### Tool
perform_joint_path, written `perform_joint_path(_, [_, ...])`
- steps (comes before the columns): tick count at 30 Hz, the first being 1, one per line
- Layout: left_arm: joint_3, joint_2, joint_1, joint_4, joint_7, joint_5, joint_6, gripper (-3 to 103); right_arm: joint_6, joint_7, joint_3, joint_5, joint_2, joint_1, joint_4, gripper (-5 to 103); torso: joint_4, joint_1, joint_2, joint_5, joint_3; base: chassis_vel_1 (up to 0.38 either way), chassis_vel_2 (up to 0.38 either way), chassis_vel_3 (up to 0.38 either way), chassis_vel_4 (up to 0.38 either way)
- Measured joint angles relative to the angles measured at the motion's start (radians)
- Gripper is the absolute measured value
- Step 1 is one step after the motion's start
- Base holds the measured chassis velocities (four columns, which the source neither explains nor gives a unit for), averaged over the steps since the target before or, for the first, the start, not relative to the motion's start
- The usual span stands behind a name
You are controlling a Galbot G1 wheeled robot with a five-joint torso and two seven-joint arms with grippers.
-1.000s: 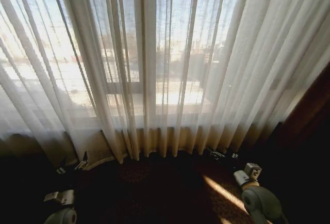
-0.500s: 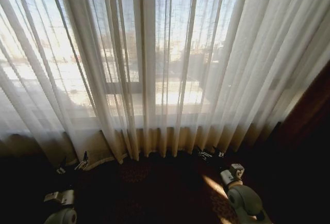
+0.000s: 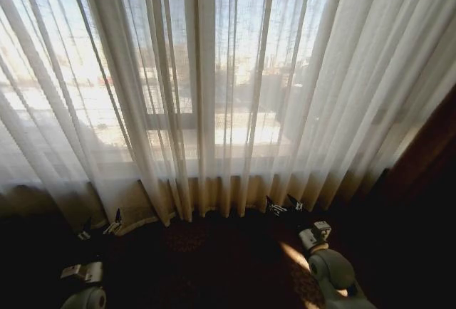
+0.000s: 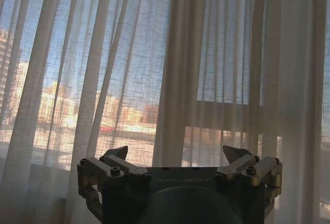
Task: Open the curtains by pulling them apart, changing their state from closed to fully open.
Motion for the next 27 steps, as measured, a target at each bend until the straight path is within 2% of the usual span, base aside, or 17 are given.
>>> perform_joint_path(7, [0.000, 0.000, 0.000, 0.000, 0.000, 0.000, 0.000, 100, 0.004, -0.009, -0.002, 0.002, -0.004, 0.003, -0.005, 100, 0.0000, 0.000, 0.000, -0.0001, 0.000, -0.166, 0.208, 0.162, -0.179])
perform_joint_path(13, [0.000, 0.000, 0.000, 0.000, 0.000, 0.000, 0.000, 100, 0.012, -0.019, 0.001, 0.008, -0.015, -0.012, 0.009, 100, -0.0001, 0.000, 0.000, 0.0006, 0.000, -0.285, 0.276, 0.282, -0.281])
perform_joint_path(17, [0.000, 0.000, 0.000, 0.000, 0.000, 0.000, 0.000, 100, 0.024, -0.025, 0.002, 0.016, -0.019, -0.018, 0.019, 100, -0.0002, 0.001, 0.000, -0.0005, 0.000, -0.336, 0.295, 0.344, -0.299])
perform_joint_path(19, [0.000, 0.000, 0.000, 0.000, 0.000, 0.000, 0.000, 100, 0.029, -0.036, 0.001, 0.014, -0.022, -0.020, 0.022, 100, 0.0001, 0.001, 0.000, 0.0004, 0.000, -0.279, 0.278, 0.293, -0.261])
perform_joint_path(27, [0.000, 0.000, 0.000, 0.000, 0.000, 0.000, 0.000, 100, 0.069, -0.039, -0.025, 0.014, -0.020, 0.004, 0.005, 100, -0.0001, 0.001, 0.000, -0.0001, 0.000, -0.101, 0.093, 0.073, -0.105])
